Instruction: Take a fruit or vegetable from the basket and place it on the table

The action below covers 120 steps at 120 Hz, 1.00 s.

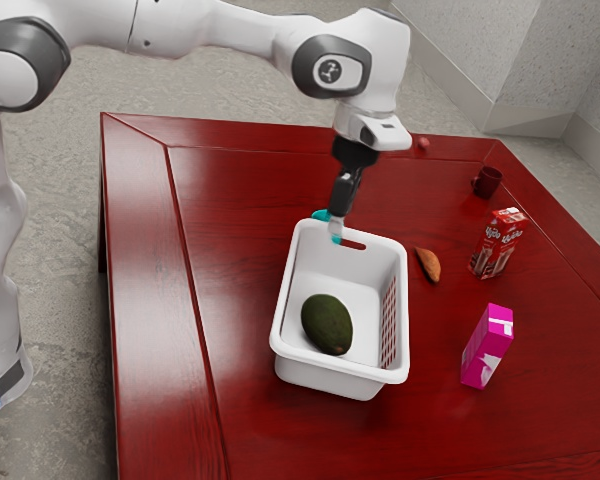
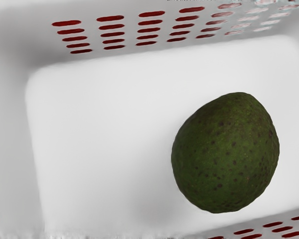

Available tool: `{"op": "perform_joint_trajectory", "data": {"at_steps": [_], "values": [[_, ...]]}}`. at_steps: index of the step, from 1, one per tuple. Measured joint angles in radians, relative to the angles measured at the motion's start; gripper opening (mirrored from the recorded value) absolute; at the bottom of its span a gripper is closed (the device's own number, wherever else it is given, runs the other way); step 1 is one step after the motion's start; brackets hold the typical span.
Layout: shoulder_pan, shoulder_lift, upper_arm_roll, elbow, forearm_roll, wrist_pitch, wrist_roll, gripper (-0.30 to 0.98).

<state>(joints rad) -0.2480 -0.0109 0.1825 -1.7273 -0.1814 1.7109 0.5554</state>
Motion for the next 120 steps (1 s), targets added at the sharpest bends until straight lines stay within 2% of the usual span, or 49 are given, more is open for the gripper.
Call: {"op": "perform_joint_trajectory", "data": {"at_steps": [24,40,47,63,71,82,94,109,120], "values": [[0.068,-0.003,0.000,0.000,0.001,0.047,-0.081,0.67],[0.088,0.058,-0.006,0.187,0.016,-0.010,-0.120,0.67],[0.042,0.066,-0.013,0.230,0.027,-0.036,-0.135,0.67],[-0.147,0.125,-0.028,0.341,0.091,-0.081,-0.162,0.66],[-0.183,0.159,-0.029,0.360,0.120,-0.095,-0.175,0.66],[-0.153,0.216,-0.009,0.357,0.147,-0.105,-0.190,0.66],[-0.132,0.223,-0.003,0.306,0.158,-0.108,-0.204,0.66],[-0.053,0.113,-0.080,0.146,0.164,-0.073,-0.219,0.66],[-0.041,0.094,-0.092,0.119,0.169,-0.056,-0.227,0.66]]}}
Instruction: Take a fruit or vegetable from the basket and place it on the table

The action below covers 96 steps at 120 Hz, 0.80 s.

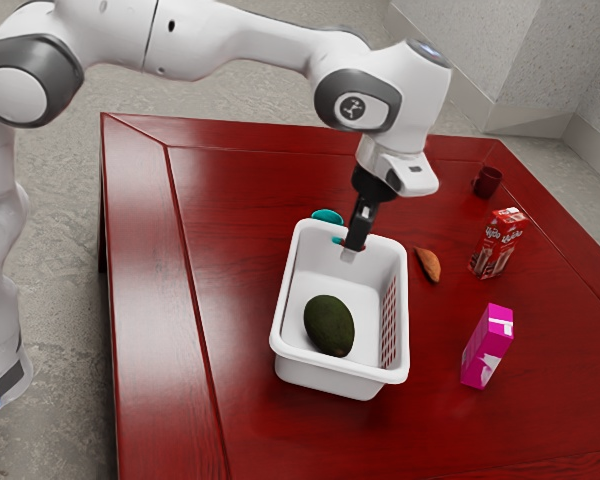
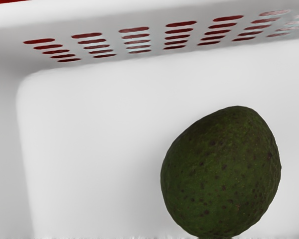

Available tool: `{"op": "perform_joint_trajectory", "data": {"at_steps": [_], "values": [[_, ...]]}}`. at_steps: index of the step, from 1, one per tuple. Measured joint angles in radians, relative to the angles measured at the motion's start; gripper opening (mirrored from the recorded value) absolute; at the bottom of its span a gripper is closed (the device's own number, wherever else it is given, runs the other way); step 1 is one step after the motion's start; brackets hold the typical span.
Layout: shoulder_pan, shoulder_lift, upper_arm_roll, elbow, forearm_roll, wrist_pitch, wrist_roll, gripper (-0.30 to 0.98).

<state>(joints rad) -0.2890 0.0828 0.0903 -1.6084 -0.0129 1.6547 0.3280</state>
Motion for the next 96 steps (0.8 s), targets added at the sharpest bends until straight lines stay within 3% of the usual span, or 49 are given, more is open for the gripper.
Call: {"op": "perform_joint_trajectory", "data": {"at_steps": [24,50,96], "values": [[-0.107,-0.109,0.101,-0.183,0.002,0.061,-0.017,0.66],[-0.146,-0.120,0.118,-0.304,0.004,0.234,-0.028,0.66],[-0.237,-0.069,0.122,-0.351,-0.006,0.436,-0.041,0.66]]}}
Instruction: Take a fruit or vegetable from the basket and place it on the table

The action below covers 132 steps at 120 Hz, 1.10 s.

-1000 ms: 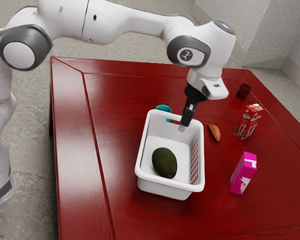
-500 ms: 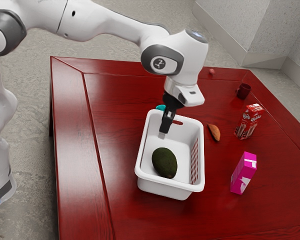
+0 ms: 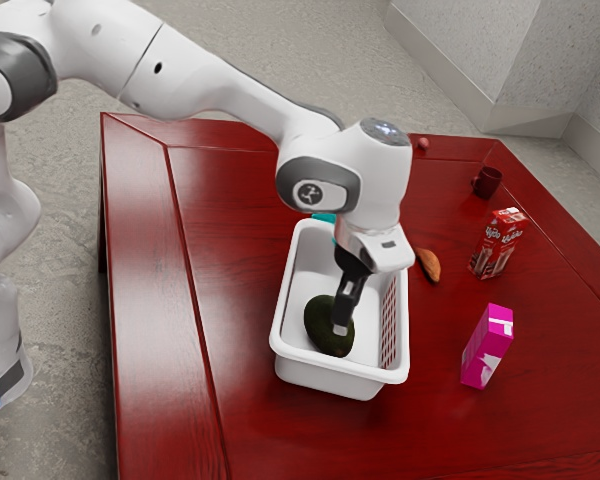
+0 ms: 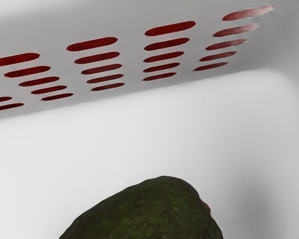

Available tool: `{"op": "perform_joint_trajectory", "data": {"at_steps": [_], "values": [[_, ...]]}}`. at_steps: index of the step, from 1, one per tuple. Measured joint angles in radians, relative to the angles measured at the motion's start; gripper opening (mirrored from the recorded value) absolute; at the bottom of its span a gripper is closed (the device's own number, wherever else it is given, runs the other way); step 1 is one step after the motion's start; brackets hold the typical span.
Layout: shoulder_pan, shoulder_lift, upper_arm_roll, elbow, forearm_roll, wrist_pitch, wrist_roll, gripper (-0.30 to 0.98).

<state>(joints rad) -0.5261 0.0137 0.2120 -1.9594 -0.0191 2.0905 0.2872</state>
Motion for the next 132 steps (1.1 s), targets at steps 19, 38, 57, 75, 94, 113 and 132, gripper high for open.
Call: {"op": "perform_joint_trajectory", "data": {"at_steps": [19,38,57,75,94,113,132], "values": [[-0.020,0.000,0.001,-0.007,-0.007,-0.021,-0.002,0.66],[-0.023,0.004,0.004,-0.007,-0.009,-0.043,-0.004,0.70],[0.004,0.007,0.009,-0.011,-0.008,-0.056,-0.005,0.68],[0.045,0.020,0.016,-0.018,-0.009,-0.061,-0.006,0.67],[0.072,0.049,0.020,-0.017,-0.009,-0.055,-0.007,0.69],[0.062,0.049,0.021,-0.013,-0.007,-0.052,-0.009,0.66],[0.059,0.045,0.021,-0.004,0.001,-0.065,-0.012,0.59]]}}
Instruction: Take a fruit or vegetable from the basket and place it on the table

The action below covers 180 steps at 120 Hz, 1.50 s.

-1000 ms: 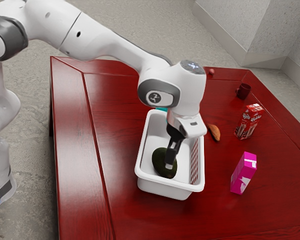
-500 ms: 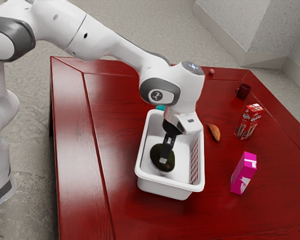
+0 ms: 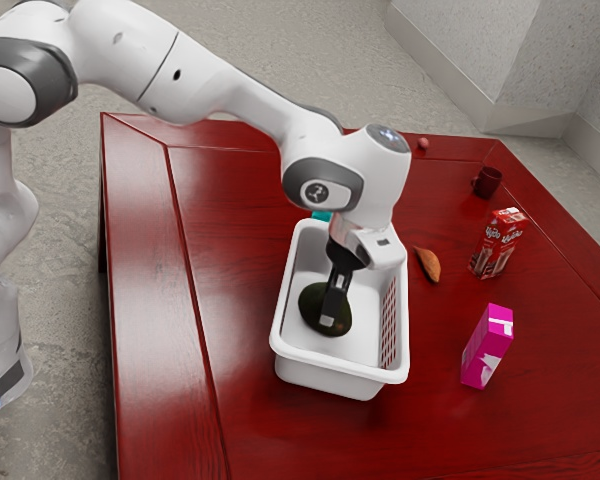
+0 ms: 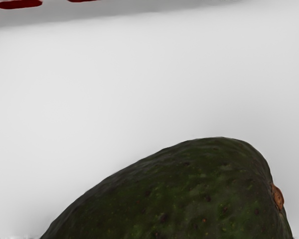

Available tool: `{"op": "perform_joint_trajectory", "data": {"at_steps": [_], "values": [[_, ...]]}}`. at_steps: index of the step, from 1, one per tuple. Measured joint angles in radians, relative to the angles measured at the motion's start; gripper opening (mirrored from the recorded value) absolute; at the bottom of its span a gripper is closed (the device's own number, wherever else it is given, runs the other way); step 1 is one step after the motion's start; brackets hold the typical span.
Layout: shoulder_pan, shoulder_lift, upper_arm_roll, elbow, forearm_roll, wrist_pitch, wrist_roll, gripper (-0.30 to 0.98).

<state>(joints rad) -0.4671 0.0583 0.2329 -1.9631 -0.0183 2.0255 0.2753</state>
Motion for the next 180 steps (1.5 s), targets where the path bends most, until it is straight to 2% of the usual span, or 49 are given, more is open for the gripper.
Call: {"op": "perform_joint_trajectory", "data": {"at_steps": [31,64,79,92,126,150,180], "values": [[0.000,-0.015,0.000,0.032,0.006,-0.054,-0.004,0.51],[0.005,-0.028,-0.001,0.041,0.003,-0.098,-0.003,0.62],[0.005,-0.034,-0.006,0.172,0.006,-0.194,-0.003,0.65],[0.001,-0.015,-0.003,0.204,0.015,-0.248,-0.003,0.66],[0.010,0.048,0.025,0.130,0.016,-0.121,-0.004,0.66],[0.011,0.072,0.041,0.057,-0.023,-0.032,-0.006,0.70],[0.009,0.061,0.043,0.062,-0.037,-0.039,-0.006,0.64]]}}
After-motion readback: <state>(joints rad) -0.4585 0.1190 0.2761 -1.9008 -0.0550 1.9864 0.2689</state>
